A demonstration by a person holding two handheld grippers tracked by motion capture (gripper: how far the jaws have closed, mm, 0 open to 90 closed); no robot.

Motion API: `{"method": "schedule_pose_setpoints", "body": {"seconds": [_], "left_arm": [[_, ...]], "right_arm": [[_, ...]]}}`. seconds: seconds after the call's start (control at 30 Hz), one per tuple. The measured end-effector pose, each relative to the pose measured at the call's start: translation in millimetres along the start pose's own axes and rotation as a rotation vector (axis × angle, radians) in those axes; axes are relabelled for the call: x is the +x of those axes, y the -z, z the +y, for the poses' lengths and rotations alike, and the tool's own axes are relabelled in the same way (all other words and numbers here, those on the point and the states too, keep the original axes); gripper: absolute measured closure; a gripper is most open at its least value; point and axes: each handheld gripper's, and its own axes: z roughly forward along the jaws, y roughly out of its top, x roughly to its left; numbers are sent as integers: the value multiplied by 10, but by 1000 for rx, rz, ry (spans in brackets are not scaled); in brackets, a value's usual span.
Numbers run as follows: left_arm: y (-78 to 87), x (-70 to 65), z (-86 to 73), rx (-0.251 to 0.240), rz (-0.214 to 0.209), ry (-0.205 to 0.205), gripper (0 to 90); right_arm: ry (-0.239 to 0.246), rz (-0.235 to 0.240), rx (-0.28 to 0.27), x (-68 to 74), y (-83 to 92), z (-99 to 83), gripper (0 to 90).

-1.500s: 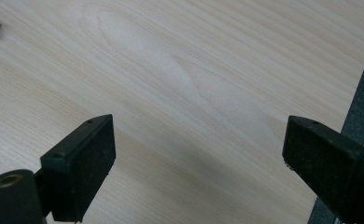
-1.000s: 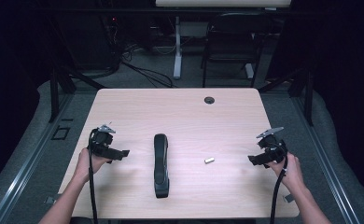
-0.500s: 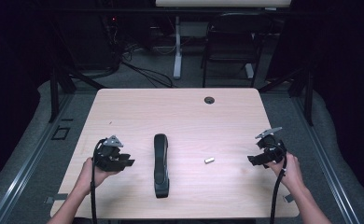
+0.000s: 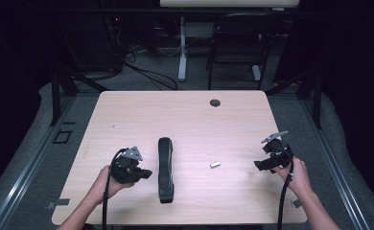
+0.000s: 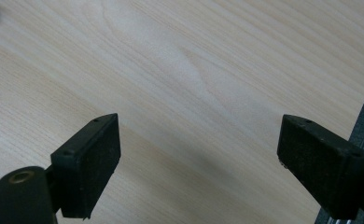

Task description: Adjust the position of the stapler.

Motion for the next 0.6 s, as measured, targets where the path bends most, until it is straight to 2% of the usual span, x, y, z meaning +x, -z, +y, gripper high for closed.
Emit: {"method": "schedule_pose_setpoints", "body": {"seconds": [0.4,0.6], "left_arm": [[-83,-75,66,6,-32,-25,900],[-112,-103,74,20,-24,-35,900]], "right_arm": [[1,-2,11,2,-10,3,144],[5,-2,19,5,-19,6,143]]}}
